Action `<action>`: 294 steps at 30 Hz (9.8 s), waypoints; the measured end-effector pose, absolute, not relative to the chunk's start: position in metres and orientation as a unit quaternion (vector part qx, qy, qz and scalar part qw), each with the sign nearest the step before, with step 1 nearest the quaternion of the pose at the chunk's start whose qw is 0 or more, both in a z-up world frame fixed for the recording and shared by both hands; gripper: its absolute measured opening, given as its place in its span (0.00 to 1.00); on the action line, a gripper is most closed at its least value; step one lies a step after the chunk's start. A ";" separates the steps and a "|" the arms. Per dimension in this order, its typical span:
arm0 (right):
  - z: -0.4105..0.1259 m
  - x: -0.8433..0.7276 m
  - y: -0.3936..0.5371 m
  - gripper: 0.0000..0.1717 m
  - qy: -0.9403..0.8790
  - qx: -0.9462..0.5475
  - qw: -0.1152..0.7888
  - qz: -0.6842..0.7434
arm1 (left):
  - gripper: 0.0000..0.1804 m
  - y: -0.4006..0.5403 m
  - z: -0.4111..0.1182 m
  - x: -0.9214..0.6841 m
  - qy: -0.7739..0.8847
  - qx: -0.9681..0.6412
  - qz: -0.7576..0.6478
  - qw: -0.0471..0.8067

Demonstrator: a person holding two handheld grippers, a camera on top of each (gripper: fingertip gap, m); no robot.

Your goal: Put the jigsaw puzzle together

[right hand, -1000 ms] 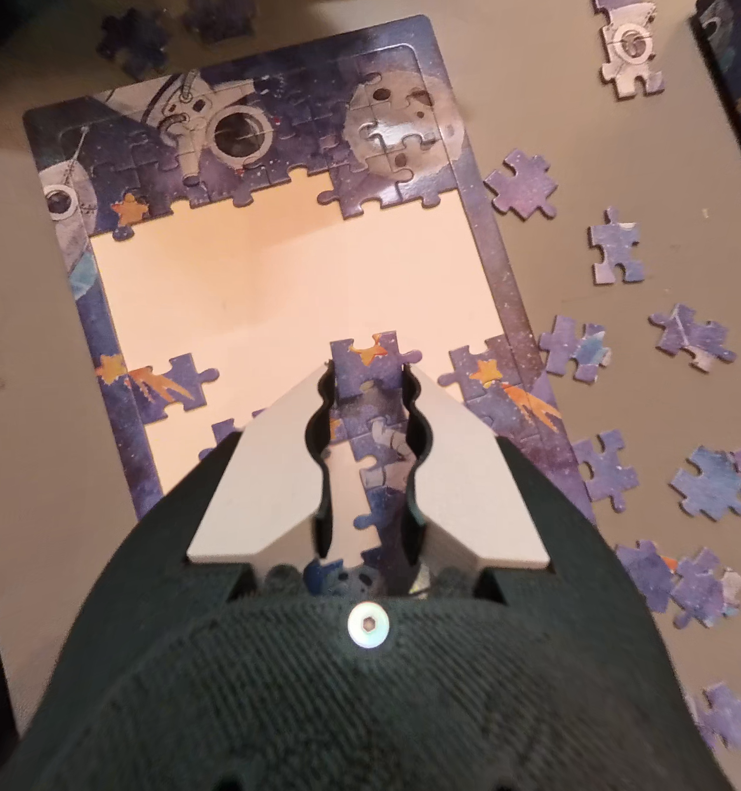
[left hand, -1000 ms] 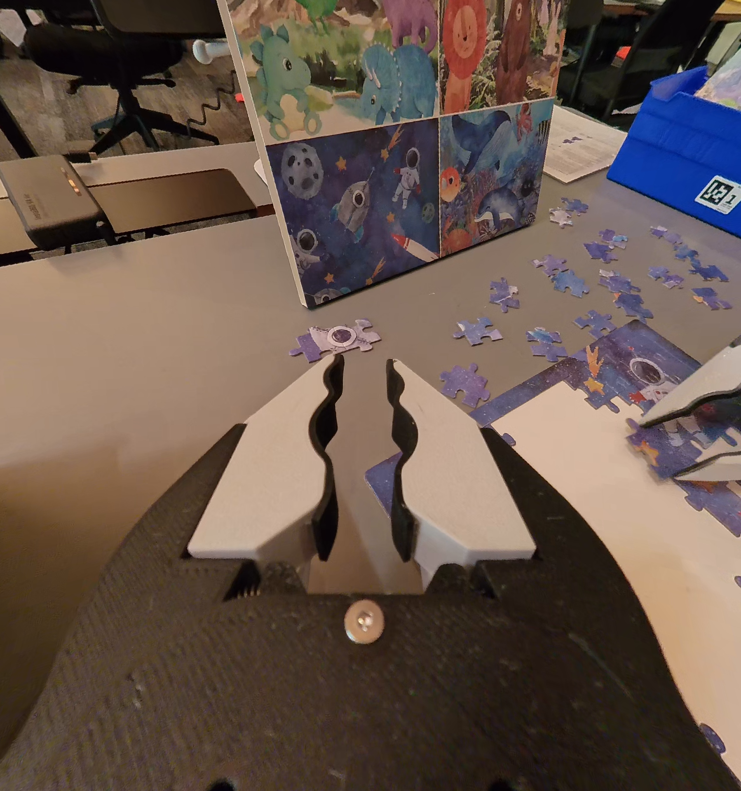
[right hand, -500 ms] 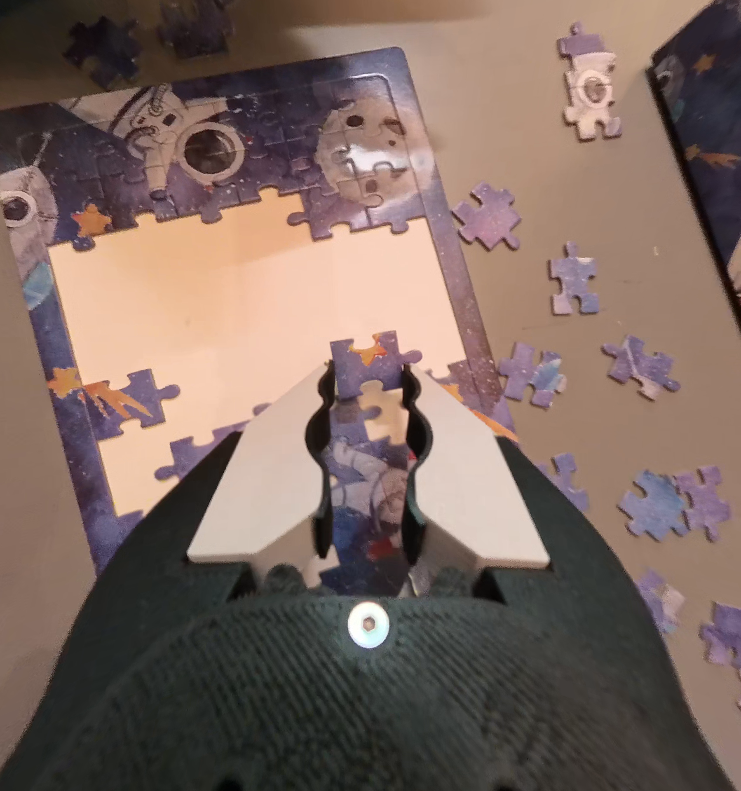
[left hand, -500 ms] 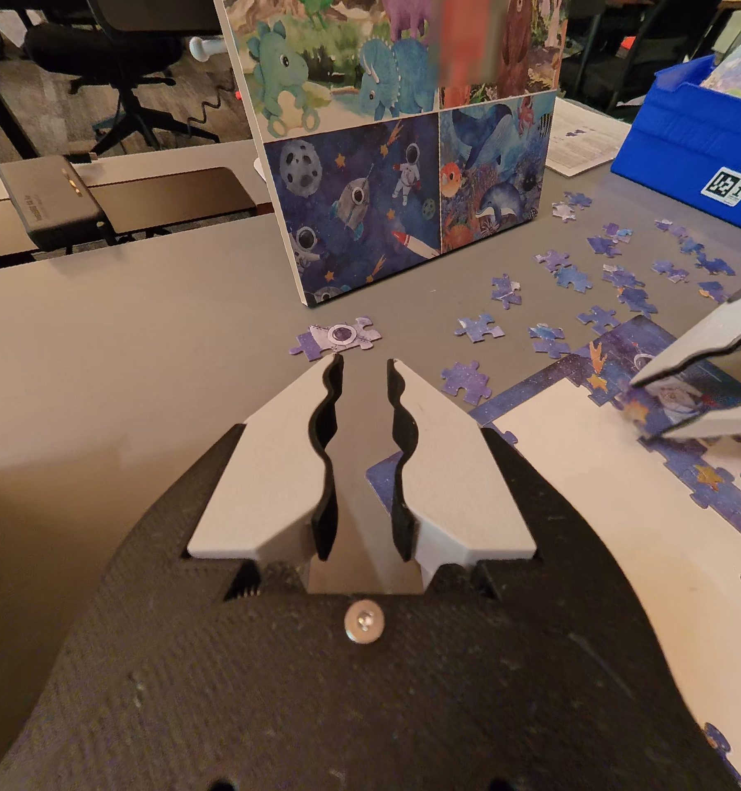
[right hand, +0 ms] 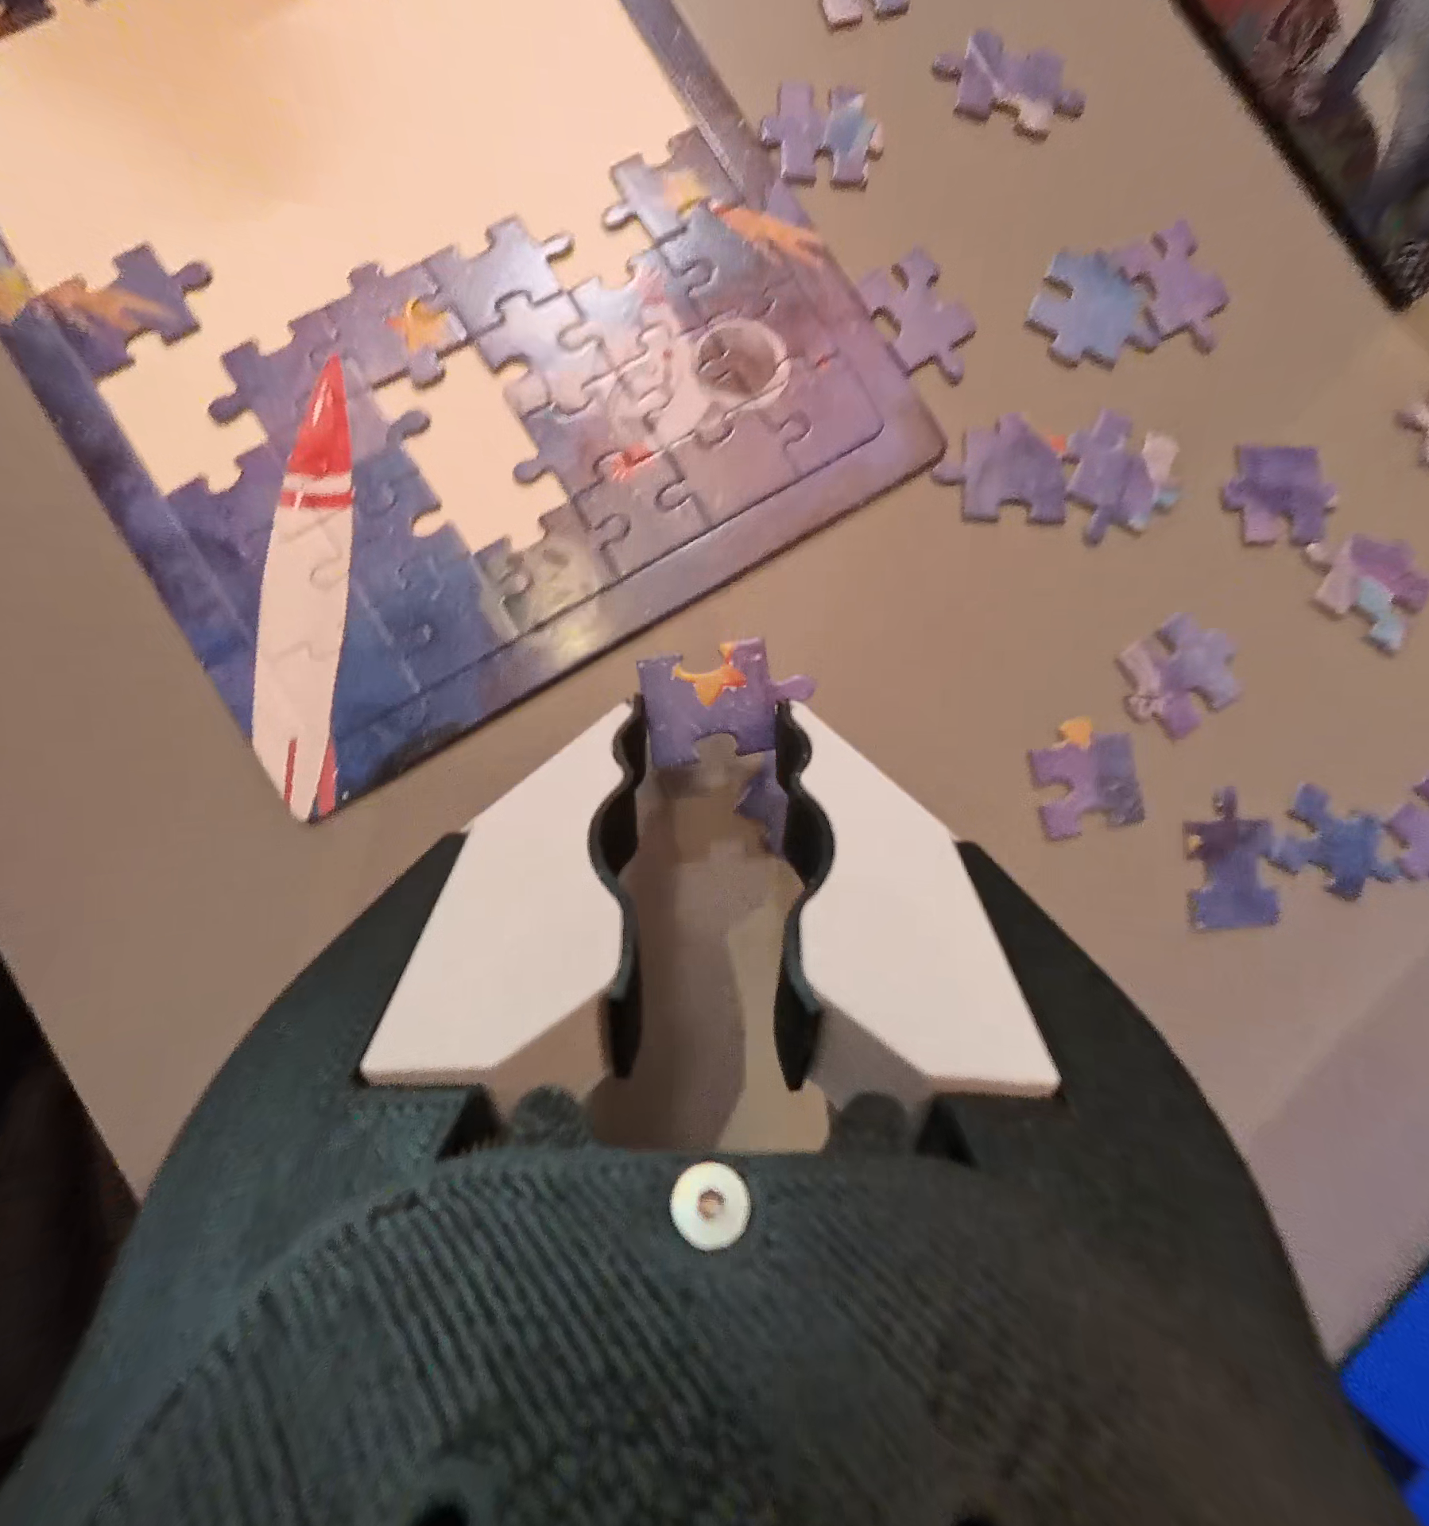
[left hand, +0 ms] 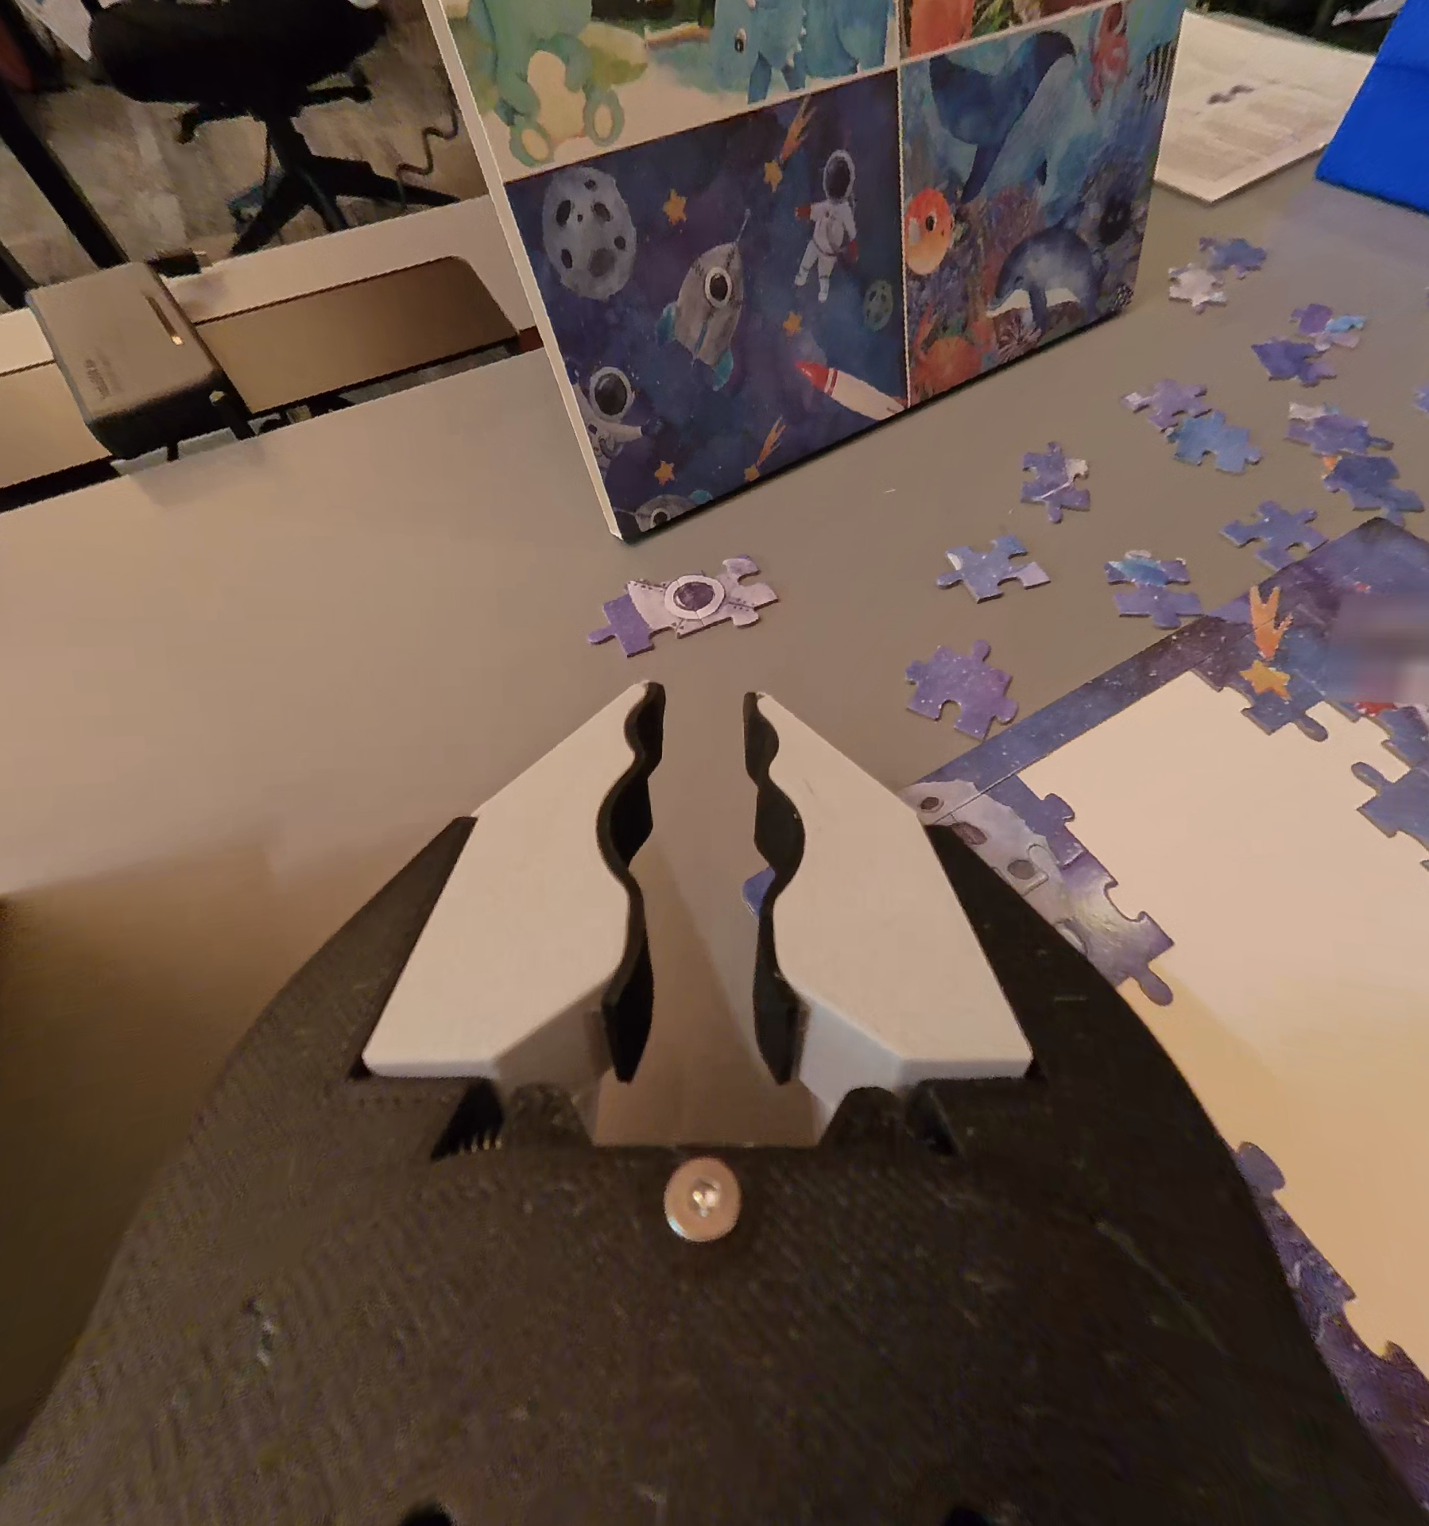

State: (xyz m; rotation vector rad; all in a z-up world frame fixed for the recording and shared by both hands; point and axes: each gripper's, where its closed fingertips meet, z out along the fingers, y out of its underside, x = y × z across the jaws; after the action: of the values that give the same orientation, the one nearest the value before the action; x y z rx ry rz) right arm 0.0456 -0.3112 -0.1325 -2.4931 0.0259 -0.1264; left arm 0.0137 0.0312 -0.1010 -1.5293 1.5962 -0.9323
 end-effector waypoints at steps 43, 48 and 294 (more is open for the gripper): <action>-0.152 0.165 -0.334 0.19 0.087 -0.902 0.421 -0.037 | 0.08 0.019 -0.100 0.017 0.632 -0.574 -0.362 0.374; -0.157 0.161 -0.336 0.18 0.088 -0.906 0.413 -0.019 | 0.08 0.020 -0.097 0.016 0.628 -0.574 -0.367 0.376; -0.128 0.150 -0.285 0.17 0.139 -0.869 0.462 -0.109 | 0.16 -0.078 -0.084 0.035 0.648 -0.498 -0.446 0.366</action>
State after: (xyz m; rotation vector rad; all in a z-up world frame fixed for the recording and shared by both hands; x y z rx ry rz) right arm 0.1502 -0.2851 -0.1278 -2.1380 0.3426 -0.2670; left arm 0.0353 -0.0782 -0.0838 -1.2804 1.6647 -1.1462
